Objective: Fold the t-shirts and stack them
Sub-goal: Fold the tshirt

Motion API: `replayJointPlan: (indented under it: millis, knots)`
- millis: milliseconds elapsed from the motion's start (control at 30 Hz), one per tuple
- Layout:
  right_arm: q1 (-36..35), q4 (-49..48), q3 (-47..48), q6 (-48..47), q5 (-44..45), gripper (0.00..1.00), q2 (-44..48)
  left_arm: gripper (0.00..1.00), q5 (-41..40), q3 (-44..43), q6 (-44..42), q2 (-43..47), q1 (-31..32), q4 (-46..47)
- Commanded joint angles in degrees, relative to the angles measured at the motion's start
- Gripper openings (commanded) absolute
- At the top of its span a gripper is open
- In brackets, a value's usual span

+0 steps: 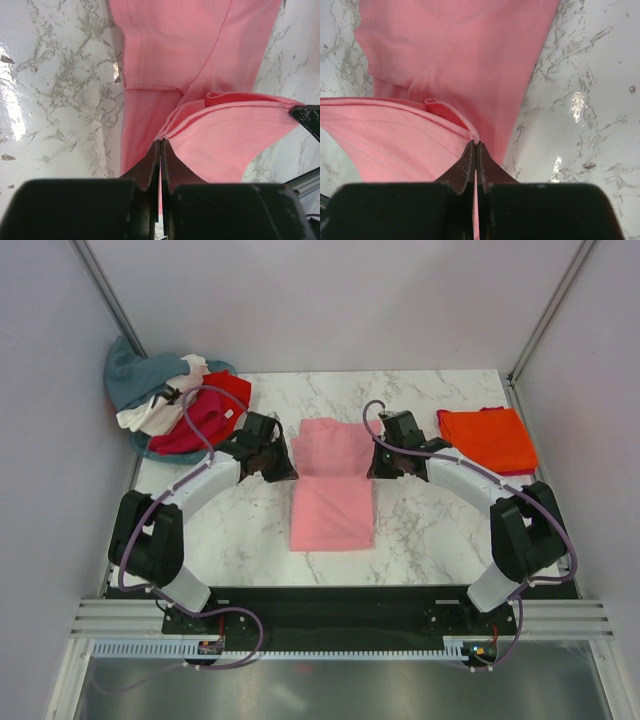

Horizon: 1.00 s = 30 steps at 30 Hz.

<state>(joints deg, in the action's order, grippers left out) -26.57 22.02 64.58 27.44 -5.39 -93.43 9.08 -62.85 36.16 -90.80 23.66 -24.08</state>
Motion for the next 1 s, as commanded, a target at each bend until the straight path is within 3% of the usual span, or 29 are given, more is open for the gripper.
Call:
replayJointPlan:
  millis: [0, 367, 500, 567, 600, 633, 667, 800, 967]
  knots:
    - [0.64, 0.57, 2.75, -0.99, 1.17, 0.0, 0.0, 0.02, -2.4, -2.8, -1.09, 0.2, 0.07, 0.08]
    - [1.08, 0.57, 4.5, -0.9, 2.49, 0.01, -2.98, 0.02, -3.37, -6.93, -0.83, -4.9, -0.02, 0.26]
    - [1.26, -0.04, 4.86, -0.99, 2.75, 0.08, -5.18, 0.02, -3.72, -7.55, -0.83, -7.19, -0.11, 1.04]
    - [1.43, -0.84, 4.6, -0.81, 3.19, 0.19, -5.89, 0.02, -3.11, -7.81, -1.0, -9.11, -0.11, 1.57]
    - [1.34, -1.71, 4.25, -0.29, 3.36, 0.37, -5.8, 0.05, -2.93, -7.99, -1.18, -9.56, -0.11, 1.75]
    - [1.34, -2.15, 3.98, -0.11, 3.45, 0.45, -5.71, 0.06, -2.93, -8.08, -1.18, -9.91, -0.11, 1.84]
    - [1.43, -2.51, 3.11, 0.24, 3.19, 0.57, -5.1, 0.13, -2.93, -8.17, -1.18, -10.18, -0.11, 1.84]
    - [1.26, -3.65, -0.23, 1.21, 1.61, 0.61, -2.12, 0.45, -2.66, -6.68, -1.88, -8.26, -0.02, 1.93]
    - [0.29, -3.65, -7.95, 2.09, -0.58, 0.59, 4.64, 0.49, -1.97, -2.2, -2.06, -3.95, 0.07, 1.75]
